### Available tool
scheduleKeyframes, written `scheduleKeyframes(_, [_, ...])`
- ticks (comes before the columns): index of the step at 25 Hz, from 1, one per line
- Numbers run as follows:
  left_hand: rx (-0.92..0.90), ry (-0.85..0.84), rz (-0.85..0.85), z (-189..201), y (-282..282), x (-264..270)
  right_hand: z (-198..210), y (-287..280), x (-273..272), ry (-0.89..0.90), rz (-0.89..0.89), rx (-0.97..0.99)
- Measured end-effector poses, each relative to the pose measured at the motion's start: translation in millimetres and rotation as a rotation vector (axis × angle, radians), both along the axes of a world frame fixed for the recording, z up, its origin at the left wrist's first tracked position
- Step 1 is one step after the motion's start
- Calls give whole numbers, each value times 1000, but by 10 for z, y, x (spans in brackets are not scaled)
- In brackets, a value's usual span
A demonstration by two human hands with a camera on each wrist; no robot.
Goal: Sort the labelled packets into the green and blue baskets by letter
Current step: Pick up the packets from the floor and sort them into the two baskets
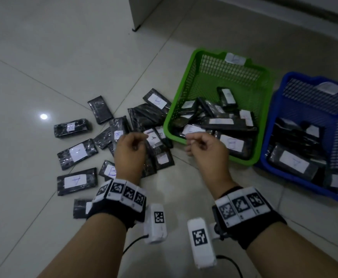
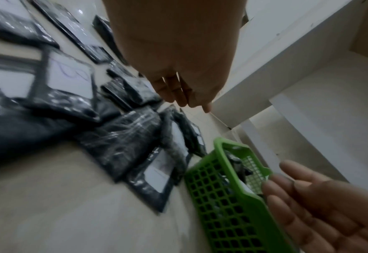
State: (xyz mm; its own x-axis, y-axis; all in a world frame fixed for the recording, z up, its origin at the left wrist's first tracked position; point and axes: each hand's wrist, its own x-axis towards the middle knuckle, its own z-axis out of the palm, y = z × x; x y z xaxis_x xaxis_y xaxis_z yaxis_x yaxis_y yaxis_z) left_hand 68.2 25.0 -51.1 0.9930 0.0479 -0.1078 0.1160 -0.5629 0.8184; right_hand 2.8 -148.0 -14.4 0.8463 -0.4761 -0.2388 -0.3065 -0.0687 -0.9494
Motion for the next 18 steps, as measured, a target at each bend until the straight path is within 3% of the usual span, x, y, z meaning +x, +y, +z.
scheduleKeyframes(2, [47, 54, 63, -106, 290, -35, -106, 237, 7, 61, 121, -52])
scheduleKeyframes(5, [155, 41, 150, -203, 506, 34, -276, 473, 135, 163, 311, -284])
scheduleKeyframes(8, [90, 120, 207, -406, 574, 267, -452, 635, 294, 274, 438, -526])
scheduleKeyframes(11, [14, 236, 217, -535, 586, 405, -536, 748, 392, 339, 373, -618])
scheduleKeyframes(14, [87, 303, 154, -476, 582, 354, -589, 799, 377, 299, 319, -660])
scheduleKeyframes(18, [13, 283, 132, -409, 608, 162, -671, 849, 325, 382, 297, -493])
